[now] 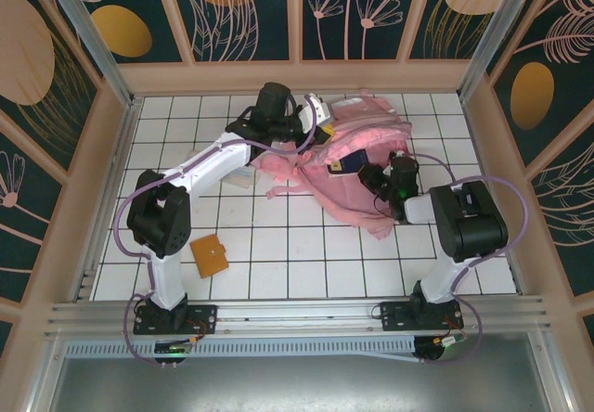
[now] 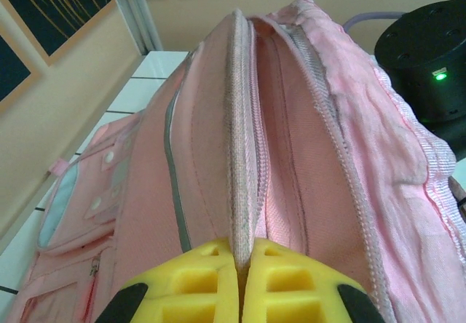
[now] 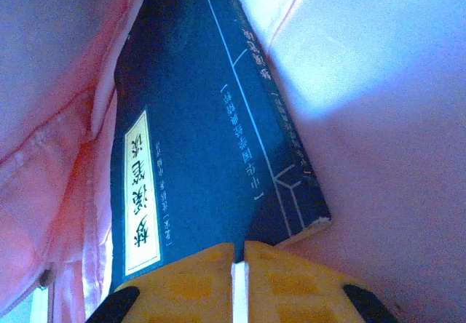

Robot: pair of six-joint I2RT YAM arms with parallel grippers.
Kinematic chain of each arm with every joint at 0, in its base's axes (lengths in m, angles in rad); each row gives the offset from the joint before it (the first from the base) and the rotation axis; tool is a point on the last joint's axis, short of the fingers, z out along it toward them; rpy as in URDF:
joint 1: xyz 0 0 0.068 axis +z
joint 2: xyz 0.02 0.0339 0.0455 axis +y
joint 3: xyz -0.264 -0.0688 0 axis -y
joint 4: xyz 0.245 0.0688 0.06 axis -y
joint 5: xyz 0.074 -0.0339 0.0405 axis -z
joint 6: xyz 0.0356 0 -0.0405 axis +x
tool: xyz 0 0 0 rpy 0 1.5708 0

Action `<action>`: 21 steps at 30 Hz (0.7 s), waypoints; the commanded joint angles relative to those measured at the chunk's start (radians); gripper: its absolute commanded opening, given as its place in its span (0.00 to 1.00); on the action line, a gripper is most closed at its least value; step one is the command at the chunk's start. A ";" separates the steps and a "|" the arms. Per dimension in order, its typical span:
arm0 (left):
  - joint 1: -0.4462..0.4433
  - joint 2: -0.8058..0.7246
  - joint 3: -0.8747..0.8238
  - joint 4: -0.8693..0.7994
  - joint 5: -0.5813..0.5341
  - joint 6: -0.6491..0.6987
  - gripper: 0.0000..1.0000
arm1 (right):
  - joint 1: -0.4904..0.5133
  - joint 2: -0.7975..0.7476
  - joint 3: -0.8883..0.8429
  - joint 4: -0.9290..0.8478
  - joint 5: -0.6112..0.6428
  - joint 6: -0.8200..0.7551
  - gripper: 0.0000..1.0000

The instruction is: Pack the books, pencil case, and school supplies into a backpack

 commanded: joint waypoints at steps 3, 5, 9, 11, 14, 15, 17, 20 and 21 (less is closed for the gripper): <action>-0.003 -0.062 0.017 0.082 0.090 0.000 0.00 | 0.013 0.052 0.061 0.080 0.085 -0.048 0.12; -0.002 -0.062 0.016 0.077 0.090 0.006 0.00 | 0.012 0.032 0.045 0.102 0.143 -0.052 0.15; -0.002 -0.055 0.019 0.056 0.095 0.026 0.00 | 0.003 -0.025 0.044 0.075 0.170 -0.105 0.21; -0.003 -0.046 0.021 0.043 0.097 0.031 0.00 | -0.024 -0.061 0.040 0.053 0.141 -0.121 0.23; -0.004 -0.032 0.027 0.021 0.083 0.035 0.00 | -0.063 -0.144 0.021 -0.014 0.015 -0.129 0.25; -0.007 -0.024 0.036 -0.004 0.067 0.046 0.00 | -0.064 -0.197 0.001 -0.042 -0.025 -0.133 0.26; -0.016 0.002 0.072 -0.086 0.029 0.081 0.00 | -0.053 -0.334 -0.038 -0.173 -0.029 -0.130 0.29; -0.022 0.050 0.127 -0.195 -0.012 0.113 0.00 | -0.023 -0.576 -0.083 -0.458 0.050 -0.109 0.35; -0.026 0.066 0.140 -0.223 -0.026 0.124 0.00 | -0.020 -0.656 -0.097 -0.546 0.068 -0.095 0.37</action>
